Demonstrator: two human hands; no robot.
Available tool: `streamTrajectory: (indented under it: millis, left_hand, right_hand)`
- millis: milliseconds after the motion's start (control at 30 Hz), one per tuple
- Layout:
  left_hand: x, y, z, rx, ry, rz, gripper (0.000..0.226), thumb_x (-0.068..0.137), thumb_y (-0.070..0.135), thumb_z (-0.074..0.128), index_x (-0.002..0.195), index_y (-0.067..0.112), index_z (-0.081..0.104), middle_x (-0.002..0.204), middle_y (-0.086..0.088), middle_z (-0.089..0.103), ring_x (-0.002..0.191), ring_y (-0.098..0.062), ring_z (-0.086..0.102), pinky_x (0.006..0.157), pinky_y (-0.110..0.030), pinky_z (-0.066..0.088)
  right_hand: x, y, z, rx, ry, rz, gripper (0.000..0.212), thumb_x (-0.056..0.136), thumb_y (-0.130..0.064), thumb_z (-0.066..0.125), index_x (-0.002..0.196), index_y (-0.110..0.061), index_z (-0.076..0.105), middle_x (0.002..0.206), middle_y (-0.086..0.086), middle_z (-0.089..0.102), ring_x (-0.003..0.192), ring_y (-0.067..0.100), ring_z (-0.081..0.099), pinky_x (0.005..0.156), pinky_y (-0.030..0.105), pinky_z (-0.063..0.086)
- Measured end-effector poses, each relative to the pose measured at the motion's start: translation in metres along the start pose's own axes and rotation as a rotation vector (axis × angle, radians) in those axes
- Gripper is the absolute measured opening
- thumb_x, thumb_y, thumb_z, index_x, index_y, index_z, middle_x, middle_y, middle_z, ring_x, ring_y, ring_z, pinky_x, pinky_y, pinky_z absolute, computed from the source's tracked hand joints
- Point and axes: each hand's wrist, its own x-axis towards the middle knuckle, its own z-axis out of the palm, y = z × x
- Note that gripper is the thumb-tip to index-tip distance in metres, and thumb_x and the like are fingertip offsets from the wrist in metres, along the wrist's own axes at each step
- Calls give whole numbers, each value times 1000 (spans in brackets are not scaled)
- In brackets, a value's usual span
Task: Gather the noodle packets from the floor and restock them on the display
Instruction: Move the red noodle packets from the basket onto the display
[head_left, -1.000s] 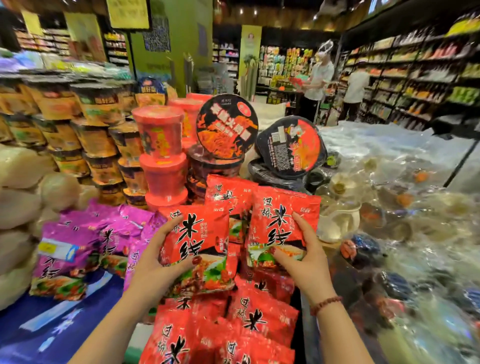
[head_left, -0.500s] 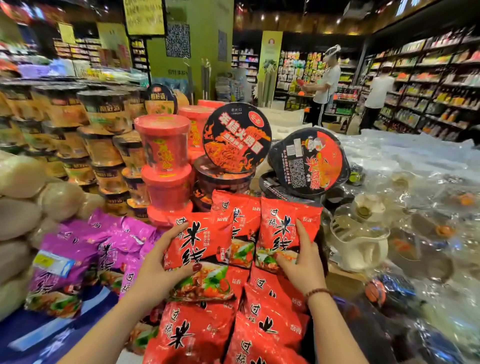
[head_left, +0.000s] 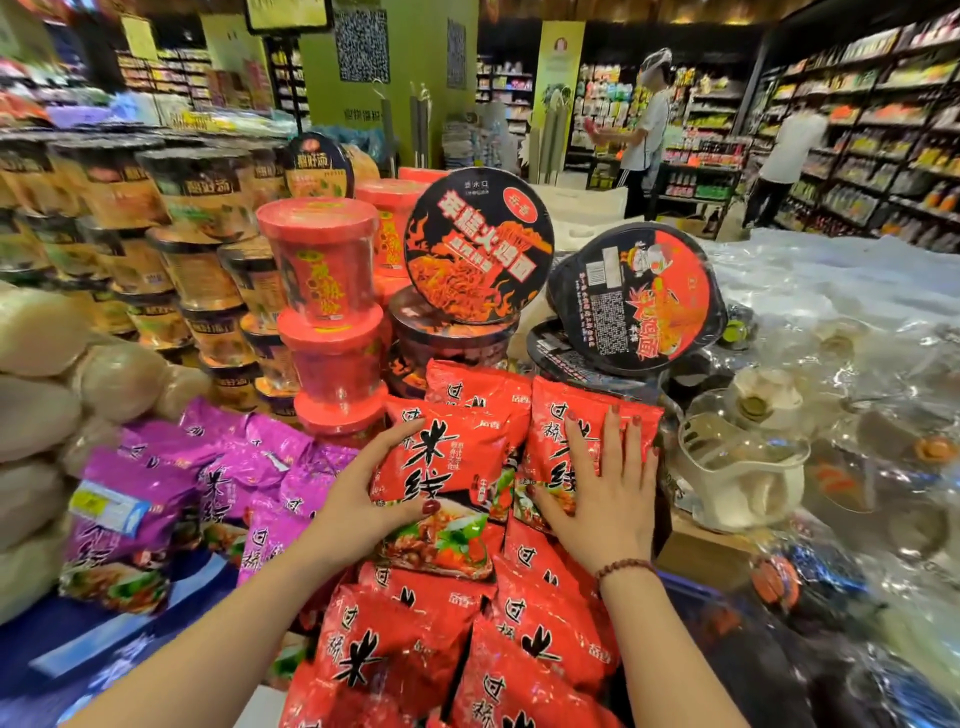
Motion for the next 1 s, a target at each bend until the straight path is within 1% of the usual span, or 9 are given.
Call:
streamTrajectory:
  millis: [133, 267, 333, 400, 467, 700, 833, 900, 1000]
  left_hand:
    - [6, -4, -2, 16, -40, -3, 77, 70, 20, 79, 131, 55, 47, 140, 27, 47, 132, -7, 46, 112, -46, 37]
    - [10, -8, -5, 72, -94, 13, 76, 72, 27, 76, 133, 56, 43, 142, 31, 42, 136, -5, 41, 114, -45, 35]
    - [15, -9, -4, 120, -121, 45, 77, 72, 30, 74, 136, 55, 40, 143, 31, 40, 136, -3, 39, 114, -42, 34]
    - [21, -10, -1, 169, -123, 92, 79, 72, 29, 74, 137, 55, 38, 144, 29, 40, 136, 1, 37, 115, -35, 33]
    - [26, -10, 2, 180, -111, 129, 78, 71, 31, 73, 136, 57, 38, 143, 31, 39, 135, 4, 37, 114, -25, 31]
    - [36, -9, 14, 171, -7, 247, 81, 76, 18, 78, 140, 51, 38, 144, 29, 39, 137, 2, 35, 111, -14, 27]
    - [38, -18, 18, 258, -111, 206, 84, 76, 36, 73, 139, 61, 25, 141, 13, 41, 130, 11, 32, 105, -7, 23]
    - [35, -25, 20, 287, -125, 173, 81, 76, 47, 69, 140, 63, 22, 135, 2, 40, 128, 2, 36, 108, -14, 27]
    - [28, -33, 18, 472, 12, 219, 78, 74, 62, 66, 141, 63, 26, 144, -4, 30, 136, -20, 29, 114, -40, 31]
  right_hand:
    - [0, 4, 5, -5, -83, 19, 83, 79, -72, 32, 151, -35, 14, 160, 13, 10, 147, 35, 4, 116, 56, 11]
    - [-4, -10, -13, 78, -1, -17, 76, 80, -58, 55, 147, -27, 34, 156, 16, 26, 144, 35, 21, 116, 51, 8]
    - [-13, -26, -24, 273, 6, -105, 69, 83, -52, 56, 145, -29, 38, 150, 9, 36, 139, 29, 33, 116, 48, 22]
    - [-20, -45, -37, 551, -149, -128, 70, 84, -56, 54, 147, -42, 27, 148, -1, 34, 135, 16, 36, 109, 38, 36]
    - [-25, -60, -40, 708, -306, -133, 82, 82, -52, 63, 144, -57, 10, 153, -6, 18, 134, 3, 26, 107, 25, 32]
    - [-20, -77, -36, 656, -176, -140, 96, 86, -23, 71, 138, -60, 0, 160, 1, -7, 149, 19, 2, 113, 25, 14]
    - [-22, -77, -33, 531, -285, -101, 97, 89, -25, 67, 143, -51, -9, 159, 6, -9, 149, 23, 0, 113, 30, 23]
    - [-24, -78, -34, 433, -322, -81, 96, 88, -30, 67, 149, -45, -5, 159, 9, -7, 148, 26, 3, 111, 36, 33]
    - [-27, -76, -35, 206, -159, -117, 101, 70, -44, 80, 150, -37, 20, 157, 17, 14, 143, 34, 20, 108, 45, 39]
